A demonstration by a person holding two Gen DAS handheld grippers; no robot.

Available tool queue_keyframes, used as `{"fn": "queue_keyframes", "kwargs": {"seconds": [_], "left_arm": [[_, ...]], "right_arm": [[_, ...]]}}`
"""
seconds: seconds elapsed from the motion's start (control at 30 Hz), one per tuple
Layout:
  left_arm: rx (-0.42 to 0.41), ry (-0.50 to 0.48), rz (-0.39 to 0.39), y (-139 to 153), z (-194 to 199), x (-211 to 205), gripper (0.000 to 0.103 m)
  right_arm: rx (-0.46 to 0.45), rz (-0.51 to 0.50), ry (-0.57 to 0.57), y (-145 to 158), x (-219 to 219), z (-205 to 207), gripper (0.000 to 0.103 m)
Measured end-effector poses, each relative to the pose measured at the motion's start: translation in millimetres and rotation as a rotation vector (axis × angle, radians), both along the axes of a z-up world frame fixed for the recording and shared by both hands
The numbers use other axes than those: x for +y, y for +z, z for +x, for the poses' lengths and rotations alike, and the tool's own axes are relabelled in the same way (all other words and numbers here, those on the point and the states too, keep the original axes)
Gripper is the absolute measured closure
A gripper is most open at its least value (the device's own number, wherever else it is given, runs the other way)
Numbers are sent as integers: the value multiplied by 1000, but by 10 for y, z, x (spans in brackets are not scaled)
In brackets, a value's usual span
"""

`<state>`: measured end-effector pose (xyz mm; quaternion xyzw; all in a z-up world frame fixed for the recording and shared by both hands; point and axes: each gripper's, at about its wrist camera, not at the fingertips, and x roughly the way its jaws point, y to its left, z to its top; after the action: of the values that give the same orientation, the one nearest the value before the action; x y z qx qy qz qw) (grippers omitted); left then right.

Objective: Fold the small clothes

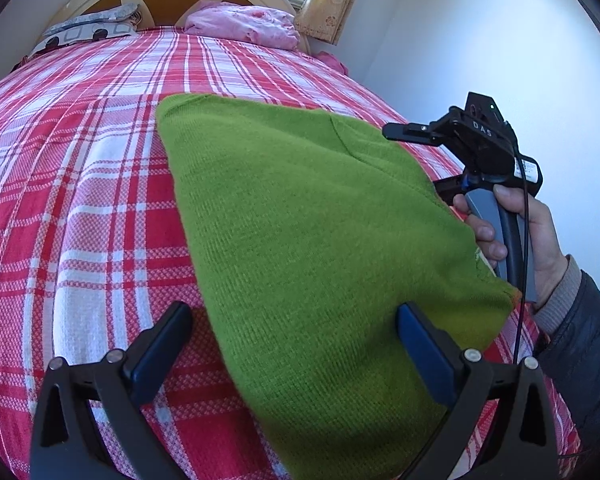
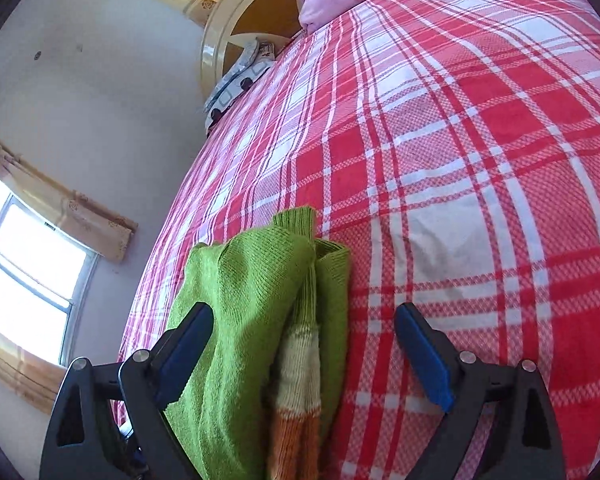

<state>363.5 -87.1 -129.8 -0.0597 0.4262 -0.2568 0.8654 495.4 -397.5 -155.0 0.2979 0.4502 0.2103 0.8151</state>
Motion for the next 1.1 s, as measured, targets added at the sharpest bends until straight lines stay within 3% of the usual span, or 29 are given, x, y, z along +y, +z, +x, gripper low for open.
{"fn": "queue_keyframes", "kwargs": {"seconds": [0.1,0.17,0.23,0.53,0.73,0.83,1.1], "left_arm": [[4,-18,-22,3,14,8,0],[9,-20,-45,2,23,29,2],[9,-22,-49,6,21,23,4],[-18,-38,34,52,-39,-95,23],[-28,-43,59,131,-88,-102,44],[-41,-51,64,194,-140,-91,60],[-60,-61,110,336,-289,-14,67]], "right_arm": [[36,33,41,-106,83,87,56],[19,38,43,-118,122,96,56],[16,53,44,-167,138,109,63],[-31,19,37,-170,150,-22,71],[-30,-4,37,-124,197,-78,75],[-29,-12,19,-73,234,-138,76],[-76,-53,28,155,458,-386,78]]}}
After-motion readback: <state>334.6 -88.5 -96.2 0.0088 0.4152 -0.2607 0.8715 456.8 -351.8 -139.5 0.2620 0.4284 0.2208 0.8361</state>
